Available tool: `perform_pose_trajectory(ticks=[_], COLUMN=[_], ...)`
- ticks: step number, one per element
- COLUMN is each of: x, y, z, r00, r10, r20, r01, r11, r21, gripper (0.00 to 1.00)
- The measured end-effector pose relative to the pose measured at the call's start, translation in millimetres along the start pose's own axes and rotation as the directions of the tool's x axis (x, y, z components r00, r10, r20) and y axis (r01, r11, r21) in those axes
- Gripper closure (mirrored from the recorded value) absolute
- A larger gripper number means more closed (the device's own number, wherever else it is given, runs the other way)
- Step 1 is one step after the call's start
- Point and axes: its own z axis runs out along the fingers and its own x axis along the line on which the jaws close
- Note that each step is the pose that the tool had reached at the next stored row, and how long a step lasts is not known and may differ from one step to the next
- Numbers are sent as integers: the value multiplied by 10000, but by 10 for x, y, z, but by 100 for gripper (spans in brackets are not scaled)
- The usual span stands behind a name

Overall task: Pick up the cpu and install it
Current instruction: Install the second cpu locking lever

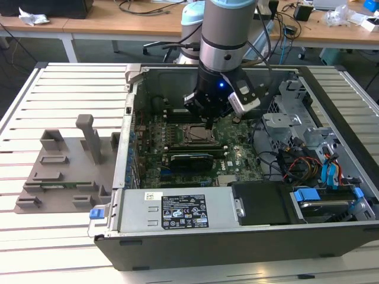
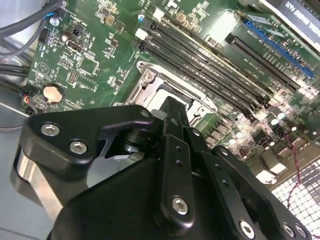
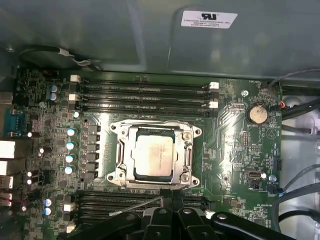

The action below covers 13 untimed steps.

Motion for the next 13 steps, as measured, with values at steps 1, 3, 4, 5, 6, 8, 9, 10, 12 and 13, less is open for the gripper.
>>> perform_pose_trajectory(ticks=[1,3,4,5,6,8,9,10,12,13], x=[1,2,2,2,2,3,2,3,3,3], y=[-23,-45,-48,-49,-52,-54,-57,-59,-67,-70], z=[0,-2,-1,-1,-2,0,1,3,21,29], r00=[10000,10000,10000,10000,10000,10000,10000,10000,10000,10000], r10=[5,14,18,20,22,25,23,23,23,23], r20=[9,33,41,47,52,55,54,54,52,51], r01=[-4,-12,-14,-15,-15,-17,-16,-16,-16,-16], r11=[9998,9968,9950,9935,9916,9913,9913,9913,9913,9913], r21=[-203,-799,-1003,-1141,-1293,-1315,-1316,-1315,-1313,-1313], gripper=[89,89,89,89,89,89,89,89,89,89])
